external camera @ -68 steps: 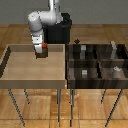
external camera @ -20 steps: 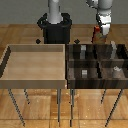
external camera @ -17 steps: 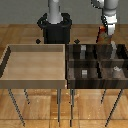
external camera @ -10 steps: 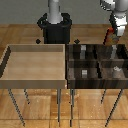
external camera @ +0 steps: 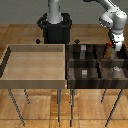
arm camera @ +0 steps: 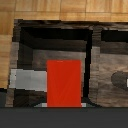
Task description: Place the box of cereal into the appropriate compartment.
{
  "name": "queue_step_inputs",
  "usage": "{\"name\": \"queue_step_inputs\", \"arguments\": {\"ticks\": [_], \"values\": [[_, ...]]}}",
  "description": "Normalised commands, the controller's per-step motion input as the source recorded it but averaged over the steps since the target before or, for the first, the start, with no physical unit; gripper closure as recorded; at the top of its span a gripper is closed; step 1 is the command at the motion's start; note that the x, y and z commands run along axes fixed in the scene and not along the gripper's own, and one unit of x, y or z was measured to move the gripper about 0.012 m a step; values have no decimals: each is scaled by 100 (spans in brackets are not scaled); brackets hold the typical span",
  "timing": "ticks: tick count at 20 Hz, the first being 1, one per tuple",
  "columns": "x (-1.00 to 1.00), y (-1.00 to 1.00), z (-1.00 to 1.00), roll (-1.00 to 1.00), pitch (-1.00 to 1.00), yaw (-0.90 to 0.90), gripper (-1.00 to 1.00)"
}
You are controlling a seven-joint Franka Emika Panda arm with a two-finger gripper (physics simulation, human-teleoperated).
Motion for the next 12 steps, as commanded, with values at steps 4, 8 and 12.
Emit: {"name": "queue_step_inputs", "arguments": {"ticks": [4, 8, 12], "values": [[0, 0, -100, 0, 0, 0, 100], [0, 0, -75, 0, 0, 0, -100], [0, 0, 0, 0, 0, 0, -100]]}}
